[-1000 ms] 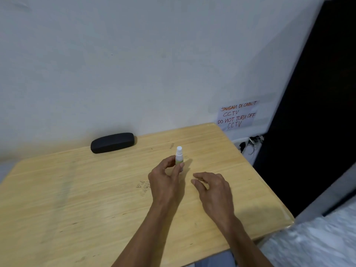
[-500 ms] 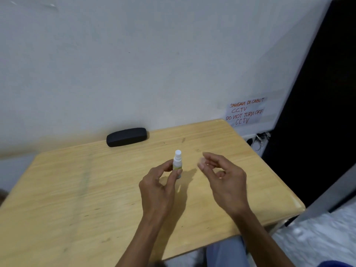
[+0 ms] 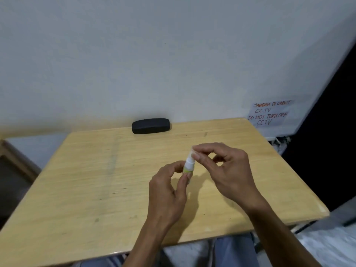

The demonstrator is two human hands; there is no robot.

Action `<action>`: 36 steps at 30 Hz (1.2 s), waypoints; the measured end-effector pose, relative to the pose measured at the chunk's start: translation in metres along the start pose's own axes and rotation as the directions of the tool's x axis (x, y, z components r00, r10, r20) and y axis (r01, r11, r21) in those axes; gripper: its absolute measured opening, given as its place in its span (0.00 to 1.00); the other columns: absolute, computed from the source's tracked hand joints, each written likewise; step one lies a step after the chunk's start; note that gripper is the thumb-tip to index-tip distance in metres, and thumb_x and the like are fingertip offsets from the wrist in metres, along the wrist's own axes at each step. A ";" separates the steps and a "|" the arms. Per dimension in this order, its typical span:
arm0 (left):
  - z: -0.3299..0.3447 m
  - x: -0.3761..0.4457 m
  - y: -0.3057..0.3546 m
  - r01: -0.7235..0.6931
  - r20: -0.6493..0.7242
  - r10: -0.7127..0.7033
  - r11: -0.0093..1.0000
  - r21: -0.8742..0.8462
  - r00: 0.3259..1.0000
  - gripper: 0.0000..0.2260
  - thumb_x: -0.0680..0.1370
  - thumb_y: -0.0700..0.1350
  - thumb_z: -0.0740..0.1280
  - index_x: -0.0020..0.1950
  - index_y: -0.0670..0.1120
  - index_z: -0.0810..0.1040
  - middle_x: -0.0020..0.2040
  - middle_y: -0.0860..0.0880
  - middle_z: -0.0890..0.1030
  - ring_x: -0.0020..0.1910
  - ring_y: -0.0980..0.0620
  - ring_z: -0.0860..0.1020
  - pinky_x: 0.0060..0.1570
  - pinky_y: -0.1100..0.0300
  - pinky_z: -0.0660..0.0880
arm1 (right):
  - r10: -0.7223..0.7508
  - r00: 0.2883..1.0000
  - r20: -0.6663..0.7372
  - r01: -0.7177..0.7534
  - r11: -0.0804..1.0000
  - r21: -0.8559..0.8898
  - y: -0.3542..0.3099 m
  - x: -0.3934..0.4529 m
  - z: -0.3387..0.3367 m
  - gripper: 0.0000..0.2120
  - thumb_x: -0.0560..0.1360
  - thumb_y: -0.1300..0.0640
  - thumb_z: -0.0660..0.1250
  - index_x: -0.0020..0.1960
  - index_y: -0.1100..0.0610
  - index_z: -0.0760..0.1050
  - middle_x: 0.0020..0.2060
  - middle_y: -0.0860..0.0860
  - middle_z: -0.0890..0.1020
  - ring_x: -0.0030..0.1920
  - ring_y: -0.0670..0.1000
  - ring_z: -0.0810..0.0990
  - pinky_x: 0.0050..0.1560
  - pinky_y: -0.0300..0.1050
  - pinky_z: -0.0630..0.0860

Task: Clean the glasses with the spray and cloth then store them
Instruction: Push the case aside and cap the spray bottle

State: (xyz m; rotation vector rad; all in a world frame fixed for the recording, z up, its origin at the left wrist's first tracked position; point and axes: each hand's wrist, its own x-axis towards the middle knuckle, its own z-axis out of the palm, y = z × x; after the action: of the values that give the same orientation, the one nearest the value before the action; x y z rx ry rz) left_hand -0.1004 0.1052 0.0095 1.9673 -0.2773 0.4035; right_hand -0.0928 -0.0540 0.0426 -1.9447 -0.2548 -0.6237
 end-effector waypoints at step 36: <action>-0.005 0.020 0.013 0.033 -0.037 -0.037 0.995 -0.099 0.999 0.06 0.76 0.43 0.72 0.51 0.50 0.82 0.41 0.54 0.83 0.27 0.63 0.76 0.28 0.74 0.66 | 0.045 0.998 -0.043 -0.045 0.999 0.014 -0.001 0.003 0.020 0.12 0.75 0.51 0.75 0.58 0.44 0.80 0.42 0.44 0.86 0.41 0.49 0.84 0.32 0.47 0.77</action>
State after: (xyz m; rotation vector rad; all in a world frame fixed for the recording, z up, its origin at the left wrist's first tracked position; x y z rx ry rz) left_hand -0.0878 0.1039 0.0307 1.8637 -0.2330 0.3976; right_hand -0.0845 -0.0356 0.0383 -1.9172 -0.1869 -0.6324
